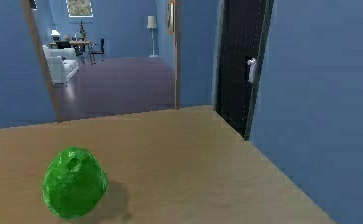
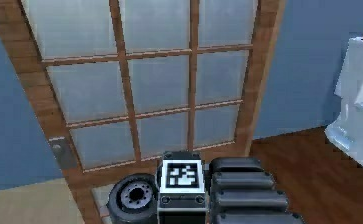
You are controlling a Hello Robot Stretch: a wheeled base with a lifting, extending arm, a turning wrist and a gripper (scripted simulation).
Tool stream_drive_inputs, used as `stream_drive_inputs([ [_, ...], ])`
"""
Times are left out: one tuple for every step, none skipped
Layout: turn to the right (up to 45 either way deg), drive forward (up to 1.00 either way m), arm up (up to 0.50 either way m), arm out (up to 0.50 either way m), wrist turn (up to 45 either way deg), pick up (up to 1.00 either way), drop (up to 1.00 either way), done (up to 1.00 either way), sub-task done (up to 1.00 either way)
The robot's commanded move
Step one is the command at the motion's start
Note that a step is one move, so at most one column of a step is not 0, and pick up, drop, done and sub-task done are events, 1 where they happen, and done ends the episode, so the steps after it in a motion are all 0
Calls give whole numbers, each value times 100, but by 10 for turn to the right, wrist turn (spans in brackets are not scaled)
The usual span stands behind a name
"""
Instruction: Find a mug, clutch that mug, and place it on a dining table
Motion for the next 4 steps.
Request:
stream_drive_inputs([
  [0,95,0,0,0,0,0,0,0],
  [-150,0,0,0,0,0,0,0,0],
  [0,100,0,0,0,0,0,0,0],
  [-120,0,0,0,0,0,0,0,0],
])
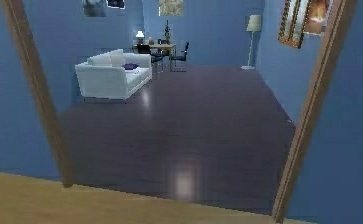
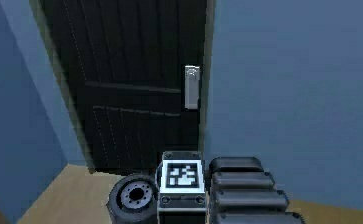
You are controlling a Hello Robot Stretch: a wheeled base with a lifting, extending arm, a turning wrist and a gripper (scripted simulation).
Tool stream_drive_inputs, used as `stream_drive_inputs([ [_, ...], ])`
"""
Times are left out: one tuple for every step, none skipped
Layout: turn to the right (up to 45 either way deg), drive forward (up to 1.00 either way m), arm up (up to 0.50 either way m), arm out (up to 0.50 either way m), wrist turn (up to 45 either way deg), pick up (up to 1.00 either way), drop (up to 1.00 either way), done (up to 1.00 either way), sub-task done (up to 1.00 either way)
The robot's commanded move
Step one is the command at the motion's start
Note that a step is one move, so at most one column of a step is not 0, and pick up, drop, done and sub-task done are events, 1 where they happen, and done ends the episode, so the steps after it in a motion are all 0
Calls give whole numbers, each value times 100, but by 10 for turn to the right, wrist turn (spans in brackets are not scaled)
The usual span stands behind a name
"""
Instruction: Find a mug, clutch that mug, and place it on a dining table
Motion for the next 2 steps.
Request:
stream_drive_inputs([
  [0,100,0,0,0,0,0,0,0],
  [0,100,0,0,0,0,0,0,0],
])
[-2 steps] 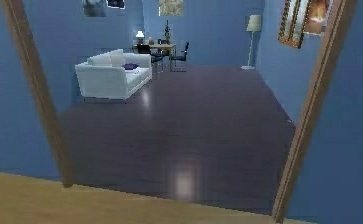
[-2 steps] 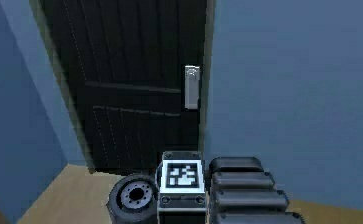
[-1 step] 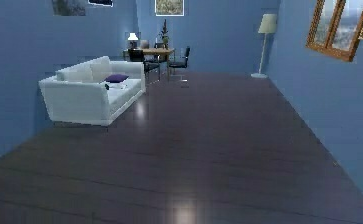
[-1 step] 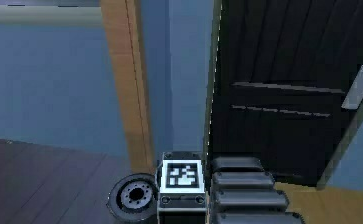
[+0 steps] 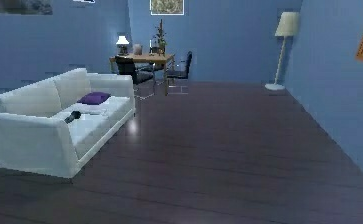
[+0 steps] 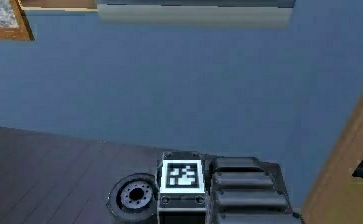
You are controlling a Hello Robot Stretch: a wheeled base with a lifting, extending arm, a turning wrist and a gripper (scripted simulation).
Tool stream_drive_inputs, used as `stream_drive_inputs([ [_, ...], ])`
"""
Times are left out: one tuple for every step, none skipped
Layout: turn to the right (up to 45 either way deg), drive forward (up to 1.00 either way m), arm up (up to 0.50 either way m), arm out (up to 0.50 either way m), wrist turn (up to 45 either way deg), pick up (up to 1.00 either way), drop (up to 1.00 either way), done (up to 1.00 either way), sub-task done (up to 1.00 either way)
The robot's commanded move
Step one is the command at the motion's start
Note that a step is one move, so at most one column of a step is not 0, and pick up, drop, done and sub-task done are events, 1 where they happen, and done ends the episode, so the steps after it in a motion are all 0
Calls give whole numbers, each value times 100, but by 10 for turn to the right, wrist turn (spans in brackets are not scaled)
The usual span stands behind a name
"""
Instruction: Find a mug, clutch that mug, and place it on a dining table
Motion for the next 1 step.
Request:
stream_drive_inputs([
  [-30,0,0,0,0,0,0,0,0],
])
